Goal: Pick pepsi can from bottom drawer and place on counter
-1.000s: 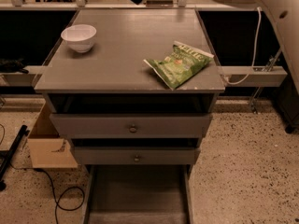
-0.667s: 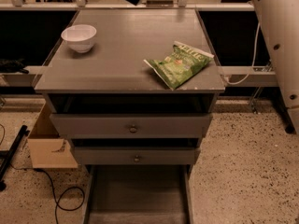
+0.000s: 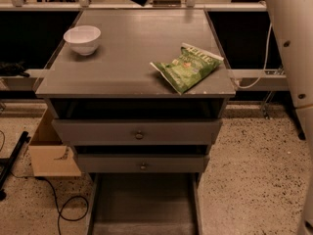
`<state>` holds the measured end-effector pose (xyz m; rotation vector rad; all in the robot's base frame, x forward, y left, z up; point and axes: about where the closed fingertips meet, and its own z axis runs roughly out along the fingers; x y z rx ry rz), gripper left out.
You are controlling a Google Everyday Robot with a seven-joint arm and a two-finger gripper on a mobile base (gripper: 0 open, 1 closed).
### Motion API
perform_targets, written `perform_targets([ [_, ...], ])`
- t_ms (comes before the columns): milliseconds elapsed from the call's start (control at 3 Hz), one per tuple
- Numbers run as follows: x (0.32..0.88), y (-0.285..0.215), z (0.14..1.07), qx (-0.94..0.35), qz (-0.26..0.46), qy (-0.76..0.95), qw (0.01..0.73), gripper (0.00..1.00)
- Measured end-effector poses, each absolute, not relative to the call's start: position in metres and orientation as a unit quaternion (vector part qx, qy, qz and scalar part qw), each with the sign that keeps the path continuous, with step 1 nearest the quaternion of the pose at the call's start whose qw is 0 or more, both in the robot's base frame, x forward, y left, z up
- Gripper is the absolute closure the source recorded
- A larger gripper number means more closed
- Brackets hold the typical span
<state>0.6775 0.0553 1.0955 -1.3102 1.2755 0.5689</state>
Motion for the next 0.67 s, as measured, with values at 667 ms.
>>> perform_targets([
  [667,0.68,0.093,1.054,-0.629,0.295,0.55,0.463,1.0],
])
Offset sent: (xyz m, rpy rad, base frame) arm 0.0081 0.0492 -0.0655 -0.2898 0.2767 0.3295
